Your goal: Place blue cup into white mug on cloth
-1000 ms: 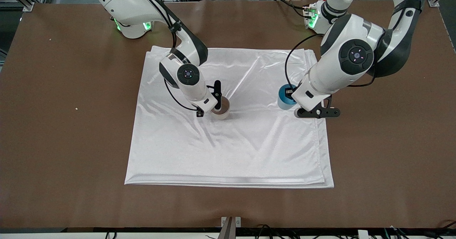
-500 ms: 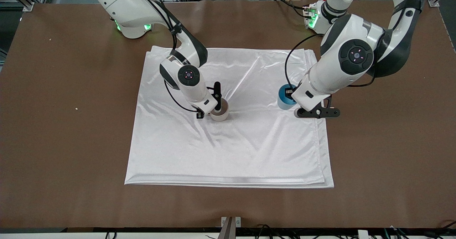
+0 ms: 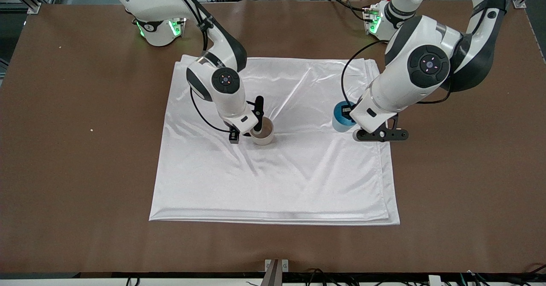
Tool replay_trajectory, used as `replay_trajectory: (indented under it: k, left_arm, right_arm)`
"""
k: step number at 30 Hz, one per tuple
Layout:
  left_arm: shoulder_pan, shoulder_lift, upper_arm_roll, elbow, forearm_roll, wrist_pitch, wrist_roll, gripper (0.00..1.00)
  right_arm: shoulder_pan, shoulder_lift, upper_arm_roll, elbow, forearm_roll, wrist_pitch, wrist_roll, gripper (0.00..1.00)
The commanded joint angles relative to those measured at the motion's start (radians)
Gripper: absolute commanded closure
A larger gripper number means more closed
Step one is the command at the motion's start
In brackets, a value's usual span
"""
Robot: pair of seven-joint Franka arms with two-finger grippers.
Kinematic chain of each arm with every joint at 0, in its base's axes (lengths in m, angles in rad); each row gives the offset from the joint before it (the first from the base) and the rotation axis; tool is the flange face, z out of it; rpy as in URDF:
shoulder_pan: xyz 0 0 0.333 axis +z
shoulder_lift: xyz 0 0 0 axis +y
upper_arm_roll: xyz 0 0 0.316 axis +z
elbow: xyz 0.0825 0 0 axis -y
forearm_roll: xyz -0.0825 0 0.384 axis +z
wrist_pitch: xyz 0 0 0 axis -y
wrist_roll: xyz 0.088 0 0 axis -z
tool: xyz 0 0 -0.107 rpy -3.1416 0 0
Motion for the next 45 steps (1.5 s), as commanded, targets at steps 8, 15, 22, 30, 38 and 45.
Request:
replay_trajectory:
  k: [8,15,22,30,38,45]
  left_arm:
    - [-0.114,0.010,-0.032,0.024,0.000,-0.007,-0.120,1.00]
    - [-0.158,0.027,-0.034,0.032,-0.005,0.024,-0.209,1.00]
    - [-0.227,0.079,-0.031,0.050,-0.003,0.085,-0.319,1.00]
    - [-0.306,0.162,-0.025,0.099,0.003,0.176,-0.425,1.00]
    - [-0.393,0.236,-0.023,0.101,0.119,0.257,-0.565,1.00]
    - [-0.407,0.288,-0.021,0.099,0.185,0.318,-0.589,1.00]
  right_arm:
    - [-0.059,-0.255,-0.005,-0.012,-0.017,-0.196,0.073,0.00]
    - [-0.145,-0.364,-0.011,0.026,-0.017,-0.351,0.074,0.00]
    - [-0.206,-0.434,-0.013,0.102,-0.017,-0.523,0.074,0.00]
    - [-0.286,-0.463,-0.014,0.158,-0.016,-0.633,0.074,0.00]
    - [-0.364,-0.503,-0.016,0.158,-0.013,-0.670,0.076,0.00]
    - [-0.456,-0.506,-0.014,0.201,0.027,-0.709,0.078,0.00]
